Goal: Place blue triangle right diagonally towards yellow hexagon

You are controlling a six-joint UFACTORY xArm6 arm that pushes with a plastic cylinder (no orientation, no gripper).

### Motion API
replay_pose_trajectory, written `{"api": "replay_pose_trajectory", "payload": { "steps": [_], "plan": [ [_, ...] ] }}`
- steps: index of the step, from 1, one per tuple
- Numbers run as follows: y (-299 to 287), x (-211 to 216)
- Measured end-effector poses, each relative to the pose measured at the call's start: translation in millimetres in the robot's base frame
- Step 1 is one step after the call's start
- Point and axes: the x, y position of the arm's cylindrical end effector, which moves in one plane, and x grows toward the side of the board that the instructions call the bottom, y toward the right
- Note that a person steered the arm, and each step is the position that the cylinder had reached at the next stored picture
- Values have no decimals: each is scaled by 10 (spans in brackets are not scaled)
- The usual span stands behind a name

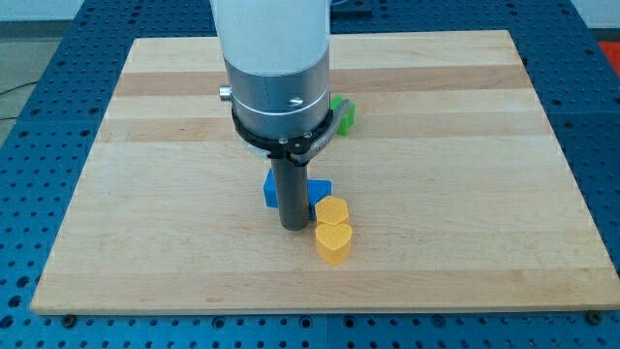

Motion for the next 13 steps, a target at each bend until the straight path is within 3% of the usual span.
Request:
{"api": "replay_pose_trajectory", "payload": {
  "steps": [1,2,4,6,8,10,12,13],
  "plan": [
    [-65,5],
    [-518,91],
    [-569,-453],
    [300,138],
    [-584,-47],
    [58,-275],
    [-27,-413],
    [553,-434]
  ]
}}
